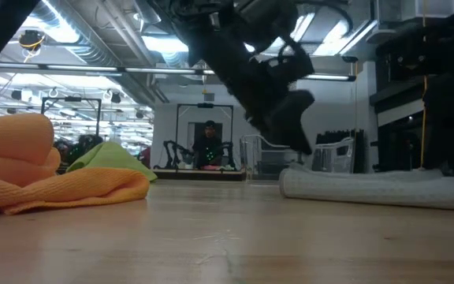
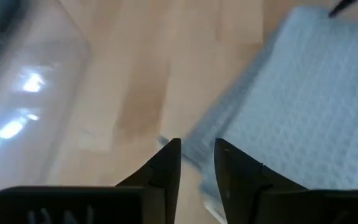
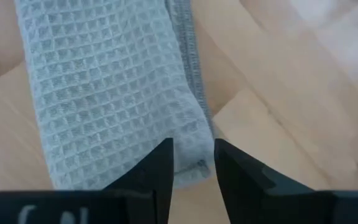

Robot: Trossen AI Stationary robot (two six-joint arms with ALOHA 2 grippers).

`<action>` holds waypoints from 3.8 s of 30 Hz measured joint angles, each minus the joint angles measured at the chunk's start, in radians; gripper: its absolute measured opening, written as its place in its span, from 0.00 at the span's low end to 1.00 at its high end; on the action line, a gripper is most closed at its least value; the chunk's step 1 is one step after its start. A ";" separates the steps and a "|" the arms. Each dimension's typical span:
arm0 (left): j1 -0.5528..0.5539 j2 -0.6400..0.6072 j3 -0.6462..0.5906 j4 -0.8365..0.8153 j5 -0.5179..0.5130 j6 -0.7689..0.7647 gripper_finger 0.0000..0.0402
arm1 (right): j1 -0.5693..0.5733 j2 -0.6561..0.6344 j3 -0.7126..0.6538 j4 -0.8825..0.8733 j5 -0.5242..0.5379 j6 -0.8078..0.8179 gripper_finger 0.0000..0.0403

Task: Fold microfiber towels
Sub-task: Fold the gray microfiber, then put the folded gray microfiber into the transparent bin

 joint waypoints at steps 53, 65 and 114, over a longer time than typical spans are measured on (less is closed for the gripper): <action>-0.101 -0.291 -0.261 -0.042 0.125 -0.282 0.20 | -0.064 0.014 0.129 0.023 -0.042 -0.218 0.30; -0.087 -0.091 -0.147 0.138 0.163 -0.271 0.20 | 0.103 0.014 0.129 -0.077 -0.229 0.081 0.30; -0.008 -0.070 0.026 -0.083 0.150 -0.154 0.20 | 0.263 0.210 0.200 -0.052 -0.043 0.283 0.30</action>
